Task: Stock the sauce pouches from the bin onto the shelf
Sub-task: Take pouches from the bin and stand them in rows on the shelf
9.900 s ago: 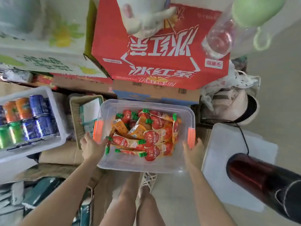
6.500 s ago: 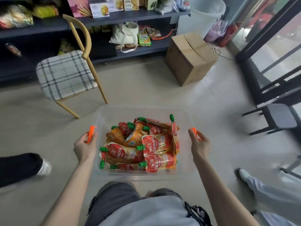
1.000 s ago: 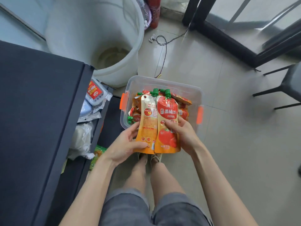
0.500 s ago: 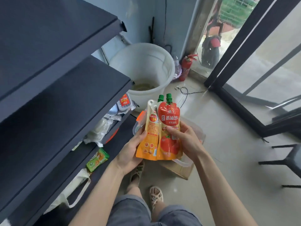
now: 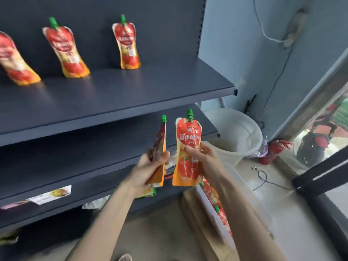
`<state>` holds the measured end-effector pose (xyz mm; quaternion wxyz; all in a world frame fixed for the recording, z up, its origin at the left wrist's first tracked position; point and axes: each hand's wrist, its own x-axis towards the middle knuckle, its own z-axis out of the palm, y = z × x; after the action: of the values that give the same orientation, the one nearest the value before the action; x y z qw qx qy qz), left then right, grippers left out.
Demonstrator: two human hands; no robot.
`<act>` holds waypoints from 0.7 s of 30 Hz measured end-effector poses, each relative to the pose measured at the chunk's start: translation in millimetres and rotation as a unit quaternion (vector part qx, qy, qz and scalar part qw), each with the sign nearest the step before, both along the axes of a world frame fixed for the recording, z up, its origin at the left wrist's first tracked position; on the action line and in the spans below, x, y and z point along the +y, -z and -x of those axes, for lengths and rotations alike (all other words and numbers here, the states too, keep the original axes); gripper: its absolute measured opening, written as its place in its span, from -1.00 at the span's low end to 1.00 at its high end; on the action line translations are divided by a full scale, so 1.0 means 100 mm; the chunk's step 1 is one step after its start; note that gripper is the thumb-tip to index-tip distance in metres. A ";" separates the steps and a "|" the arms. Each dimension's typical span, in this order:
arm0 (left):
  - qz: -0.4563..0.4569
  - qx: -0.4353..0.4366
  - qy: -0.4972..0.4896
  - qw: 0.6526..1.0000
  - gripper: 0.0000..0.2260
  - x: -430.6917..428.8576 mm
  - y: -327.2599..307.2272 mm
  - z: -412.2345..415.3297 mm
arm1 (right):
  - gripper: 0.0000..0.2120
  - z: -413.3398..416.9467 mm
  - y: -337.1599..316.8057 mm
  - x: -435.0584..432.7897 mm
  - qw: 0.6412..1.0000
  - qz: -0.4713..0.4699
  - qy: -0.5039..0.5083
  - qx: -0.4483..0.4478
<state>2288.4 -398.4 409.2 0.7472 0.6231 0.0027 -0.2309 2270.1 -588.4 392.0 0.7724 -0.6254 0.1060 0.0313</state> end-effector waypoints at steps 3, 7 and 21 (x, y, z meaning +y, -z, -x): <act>-0.078 -0.047 -0.088 0.992 -0.38 0.43 -0.18 -0.03 | -0.84 -0.21 -0.17 0.41 0.998 -0.005 -0.056 -0.026; -0.129 -0.111 -0.182 0.968 -0.61 1.09 -0.32 -0.09 | -0.84 -0.43 -0.37 1.03 0.993 0.005 -0.109 -0.052; -0.112 -0.218 -0.324 0.914 -0.77 3.66 -0.61 -0.59 | -0.85 -1.15 -0.78 3.62 0.976 0.055 -0.091 -0.188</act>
<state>2347.5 -32.9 469.9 0.6880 0.7029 0.0669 0.1673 2385.2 -226.4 469.9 0.7368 -0.6689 -0.0965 -0.0224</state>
